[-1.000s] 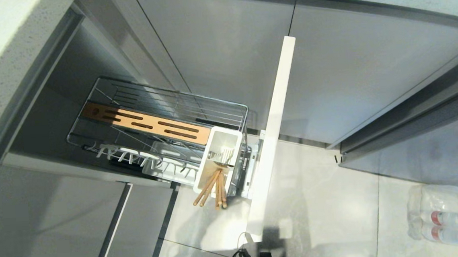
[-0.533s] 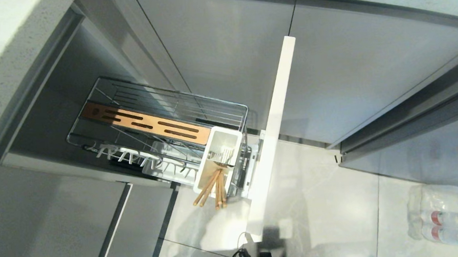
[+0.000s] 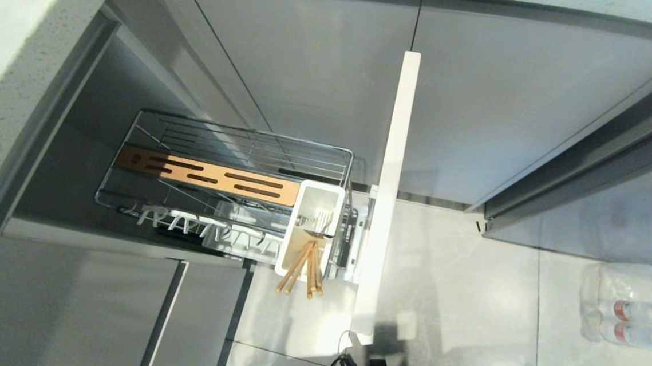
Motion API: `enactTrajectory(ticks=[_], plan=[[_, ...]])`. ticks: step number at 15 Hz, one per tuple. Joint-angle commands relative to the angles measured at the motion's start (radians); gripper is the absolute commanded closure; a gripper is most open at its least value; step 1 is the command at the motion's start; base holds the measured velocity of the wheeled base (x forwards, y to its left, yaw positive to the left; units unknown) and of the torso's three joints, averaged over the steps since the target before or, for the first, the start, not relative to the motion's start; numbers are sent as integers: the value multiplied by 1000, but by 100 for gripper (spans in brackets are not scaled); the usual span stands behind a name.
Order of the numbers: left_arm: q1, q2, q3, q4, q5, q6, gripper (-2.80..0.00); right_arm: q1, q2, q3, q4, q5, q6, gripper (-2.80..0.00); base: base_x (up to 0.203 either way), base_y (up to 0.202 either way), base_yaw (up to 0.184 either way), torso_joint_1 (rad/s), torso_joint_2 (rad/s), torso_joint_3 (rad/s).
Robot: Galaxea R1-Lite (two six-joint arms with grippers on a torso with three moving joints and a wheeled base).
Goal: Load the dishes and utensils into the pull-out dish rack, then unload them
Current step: Take the chopsticks out of the cupboard
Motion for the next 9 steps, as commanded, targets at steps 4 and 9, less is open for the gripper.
enactTrajectory(ticks=[4,9], plan=[[-386,48,-35,96,-1,306,0,-1,1,0,0,0,0,0,0,0,0,0,0,0],[-638,55,6,278,-9,499,0,0,1,0,0,0,0,0,0,0,0,0,0,0]])
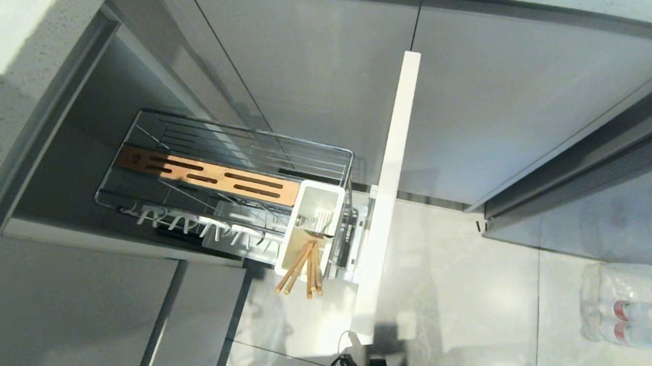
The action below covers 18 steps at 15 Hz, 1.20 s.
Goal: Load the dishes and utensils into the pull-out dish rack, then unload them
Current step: Take the chopsticks out of the cupboard
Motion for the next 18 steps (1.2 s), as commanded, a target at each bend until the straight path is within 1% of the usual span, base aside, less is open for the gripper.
enactTrajectory(ticks=[1,2,3,5,6,7,8,9,11,12,15,18], plan=[[-65,1,36,34,-2,1,0,0,0,0,0,0,0,0,0,0,0,0,0,0],[-91,-1,70,60,-3,-10,0,0,0,0,0,0,0,0,0,0,0,0,0,0],[-126,-4,111,93,-4,-42,0,0,0,0,0,0,1,0,0,0,0,0,0,0],[-194,-7,189,138,-21,-139,0,-1,0,0,0,0,0,0,0,0,0,0,0,0],[-208,-7,225,145,-48,-178,0,0,0,0,0,0,1,0,0,0,0,0,0,0],[-212,-3,252,147,-84,-193,0,-1,0,0,0,0,1,0,0,0,0,0,0,0],[-212,7,264,148,-105,-199,0,0,0,0,0,0,0,0,0,0,0,0,0,0],[-216,20,263,152,-112,-201,0,0,0,0,0,0,1,0,0,0,0,0,0,0],[-237,41,263,220,-118,-202,0,0,0,0,0,0,0,0,0,0,0,0,0,0],[-253,49,261,244,-119,-201,0,0,0,0,0,0,0,0,0,0,0,0,0,0],[-296,91,268,257,-112,-197,0,-1,0,0,0,0,1,0,0,0,0,0,0,0],[-356,174,268,308,-97,-197,0,-1,0,0,0,0,0,0,0,0,0,0,0,0]])
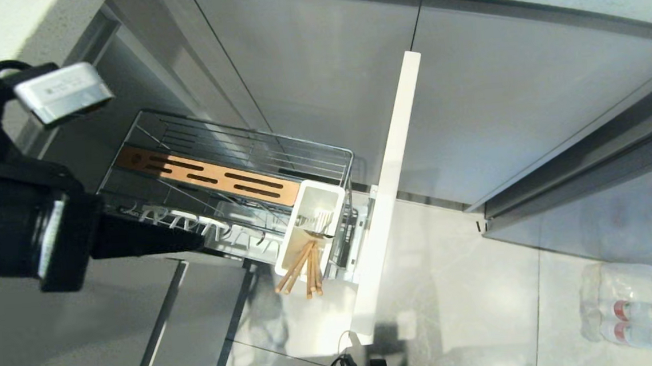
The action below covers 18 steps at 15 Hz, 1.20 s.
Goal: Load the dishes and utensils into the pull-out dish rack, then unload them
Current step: Take the chopsticks out of the cupboard
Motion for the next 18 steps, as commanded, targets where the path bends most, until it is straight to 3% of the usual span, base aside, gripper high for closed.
enactTrajectory(ticks=[1,6,11,15,18], plan=[[-30,73,0,19,19,-2,0,-1,0,0,0,0,1,0,0,0,0,0,0,0],[-78,238,-58,189,121,-14,0,0,0,0,0,0,0,0,0,0,0,0,0,0],[-99,371,-158,228,138,-171,0,-1,0,0,0,0,0,0,0,0,0,0,0,0],[-111,462,-200,260,216,-256,0,-1,0,0,0,0,0,0,0,0,0,0,0,0],[-109,520,-207,263,258,-284,0,-1,0,0,0,0,0,0,0,0,0,0,0,0]])
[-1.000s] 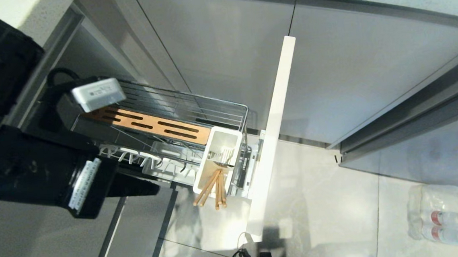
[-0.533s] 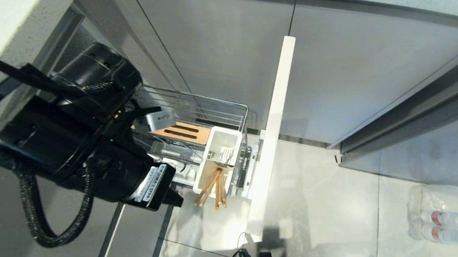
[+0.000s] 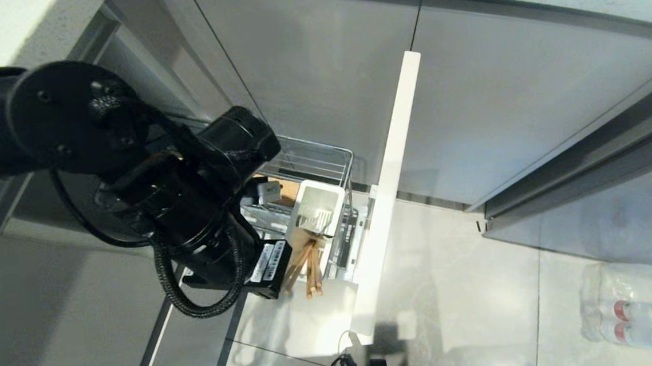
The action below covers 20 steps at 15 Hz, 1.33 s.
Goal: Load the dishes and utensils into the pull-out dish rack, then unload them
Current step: Take the chopsticks out of the cupboard
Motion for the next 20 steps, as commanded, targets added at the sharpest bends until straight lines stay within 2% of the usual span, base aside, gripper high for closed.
enactTrajectory(ticks=[1,4,5,20], plan=[[2,47,-4,10,1,-3,0,0,1,0,0,0,0,0,0,0,0,0,0,0],[3,65,-48,64,1,-26,0,0,1,0,0,-1,0,0,0,0,0,0,0,0],[7,64,-59,66,3,-38,-280,-1,1,0,0,0,0,0,0,0,0,0,0,0],[22,145,-77,71,1,-39,-280,0,1,0,0,0,0,0,0,0,0,0,0,0]])
